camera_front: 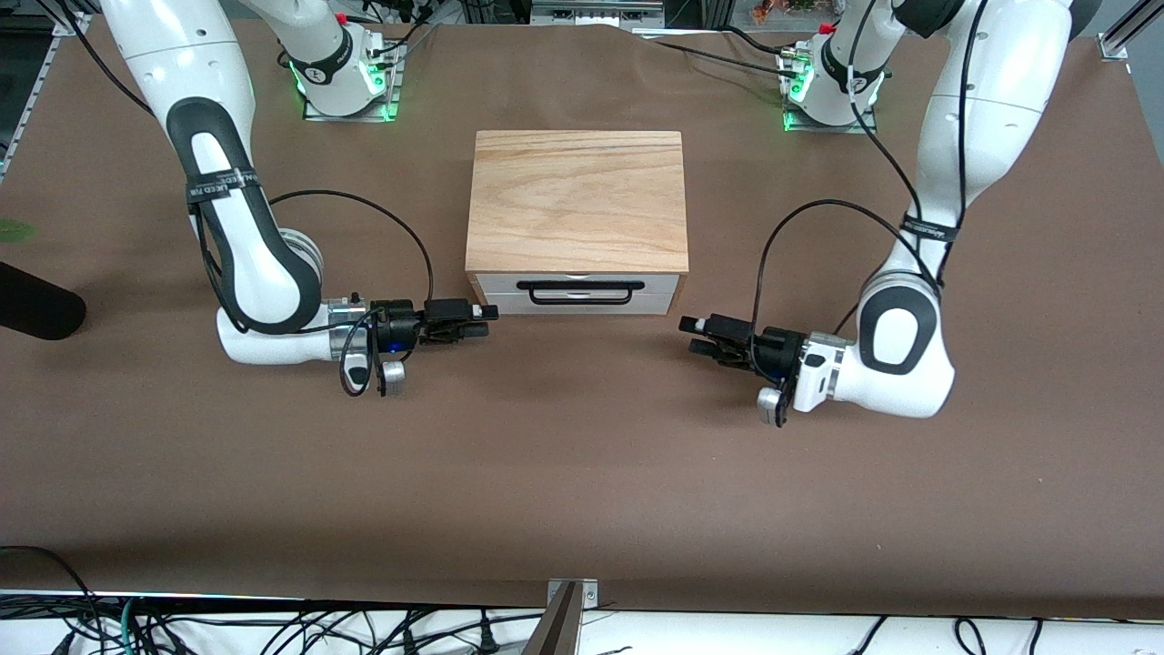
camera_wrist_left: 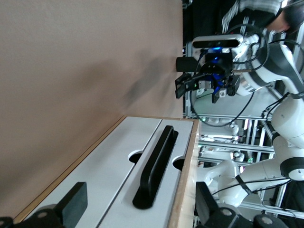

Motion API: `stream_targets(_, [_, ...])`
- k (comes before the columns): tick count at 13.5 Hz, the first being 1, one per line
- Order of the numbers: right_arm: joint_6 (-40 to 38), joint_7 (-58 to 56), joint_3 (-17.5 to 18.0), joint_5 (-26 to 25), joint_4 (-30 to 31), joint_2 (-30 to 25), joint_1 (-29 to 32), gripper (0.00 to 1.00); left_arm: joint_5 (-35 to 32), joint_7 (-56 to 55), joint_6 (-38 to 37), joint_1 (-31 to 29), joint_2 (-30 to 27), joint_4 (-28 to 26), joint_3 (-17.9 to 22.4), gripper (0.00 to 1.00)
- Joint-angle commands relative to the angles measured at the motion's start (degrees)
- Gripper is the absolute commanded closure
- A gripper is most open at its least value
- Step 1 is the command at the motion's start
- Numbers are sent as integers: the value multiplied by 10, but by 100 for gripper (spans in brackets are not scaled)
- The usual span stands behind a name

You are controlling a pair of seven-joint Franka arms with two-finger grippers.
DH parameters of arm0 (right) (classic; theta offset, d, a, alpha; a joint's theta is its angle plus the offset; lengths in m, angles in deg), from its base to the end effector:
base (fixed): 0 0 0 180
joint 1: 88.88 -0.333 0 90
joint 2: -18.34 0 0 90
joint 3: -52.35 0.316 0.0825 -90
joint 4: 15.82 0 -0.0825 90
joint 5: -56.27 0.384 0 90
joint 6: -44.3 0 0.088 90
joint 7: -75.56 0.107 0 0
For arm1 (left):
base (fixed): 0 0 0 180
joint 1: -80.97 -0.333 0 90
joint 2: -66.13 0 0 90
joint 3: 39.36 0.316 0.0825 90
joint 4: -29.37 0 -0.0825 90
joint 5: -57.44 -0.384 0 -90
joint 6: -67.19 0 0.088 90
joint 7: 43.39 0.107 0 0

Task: Pull top drawer with both arms simultaneously
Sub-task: 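Close the right gripper while the left gripper closes on the handle ends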

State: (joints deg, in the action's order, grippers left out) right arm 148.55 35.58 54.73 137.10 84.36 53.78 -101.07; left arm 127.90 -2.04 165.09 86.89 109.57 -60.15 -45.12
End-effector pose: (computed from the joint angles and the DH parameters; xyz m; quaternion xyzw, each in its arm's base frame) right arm 0.6069 0.2386 0.2392 -0.7927 -0.0445 0.0766 0.6031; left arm 0.6406 -0.2122 0.2201 0.7888 -0.1155 -0.0966 0.5959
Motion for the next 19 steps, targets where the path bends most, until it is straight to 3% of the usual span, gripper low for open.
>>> stream_targets(1, [-42,-42,-1,61,44,-10,2,34,37,72,18,5,-12,-53,-15,0])
stream_targets(5, [-42,-94,-1,65,49,9,-5,34,66,92,51,8,-13,-90,-50,0])
stream_targets(8, [-42,-120,0,101,49,24,-16,36,71,102,70,8,-13,-106,-69,1])
stream_targets(10, [-42,-129,0,127,49,31,-24,50,84,110,70,8,-15,-115,-75,12])
stream_targets(12, [-42,-142,-1,134,49,32,-33,52,86,110,70,8,-16,-115,-76,42])
stream_targets(16, [-42,-161,0,134,49,43,-36,52,86,114,69,8,-15,-111,-76,68])
stream_targets(19, [-42,-193,-1,134,49,58,-39,52,86,115,69,8,-15,-109,-76,78])
